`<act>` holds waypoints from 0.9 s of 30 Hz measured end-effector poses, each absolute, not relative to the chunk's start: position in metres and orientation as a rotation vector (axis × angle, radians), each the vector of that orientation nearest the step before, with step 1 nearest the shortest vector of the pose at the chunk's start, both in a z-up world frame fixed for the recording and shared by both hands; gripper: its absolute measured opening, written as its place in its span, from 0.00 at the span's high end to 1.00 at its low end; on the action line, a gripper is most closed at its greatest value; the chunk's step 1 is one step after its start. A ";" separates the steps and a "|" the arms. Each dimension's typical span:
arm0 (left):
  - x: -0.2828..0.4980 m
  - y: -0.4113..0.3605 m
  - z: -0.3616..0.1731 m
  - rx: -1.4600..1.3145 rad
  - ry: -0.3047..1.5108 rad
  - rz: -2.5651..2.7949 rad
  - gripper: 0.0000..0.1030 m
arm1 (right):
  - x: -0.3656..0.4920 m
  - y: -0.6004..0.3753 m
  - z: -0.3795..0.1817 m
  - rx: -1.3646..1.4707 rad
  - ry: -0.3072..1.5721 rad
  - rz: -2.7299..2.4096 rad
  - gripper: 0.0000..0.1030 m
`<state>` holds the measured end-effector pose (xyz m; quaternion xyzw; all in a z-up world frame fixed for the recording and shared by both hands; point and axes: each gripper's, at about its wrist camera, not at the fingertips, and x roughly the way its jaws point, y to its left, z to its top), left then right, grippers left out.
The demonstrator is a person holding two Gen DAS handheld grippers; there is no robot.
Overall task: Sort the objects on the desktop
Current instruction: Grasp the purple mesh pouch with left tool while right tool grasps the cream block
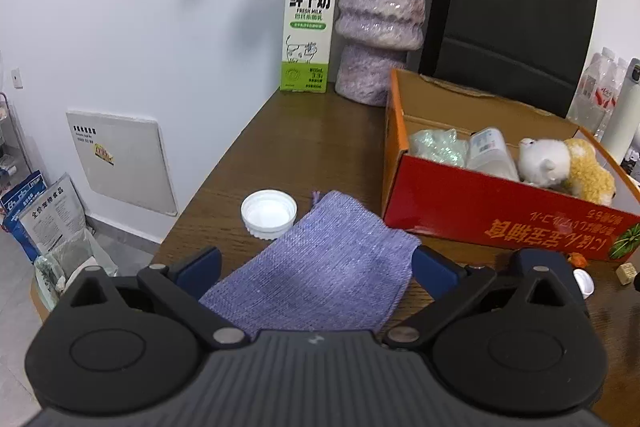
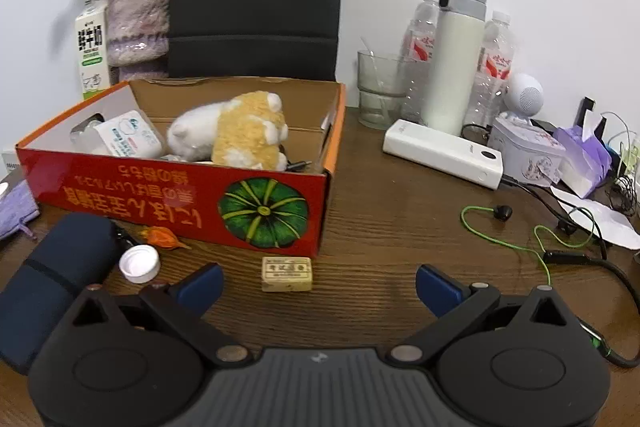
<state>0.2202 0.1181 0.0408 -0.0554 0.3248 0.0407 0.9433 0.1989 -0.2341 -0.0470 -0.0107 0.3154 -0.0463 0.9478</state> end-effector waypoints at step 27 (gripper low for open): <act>0.218 0.087 0.040 0.005 0.614 -0.042 0.90 | 0.207 -0.226 -0.056 -0.010 0.639 -0.005 0.72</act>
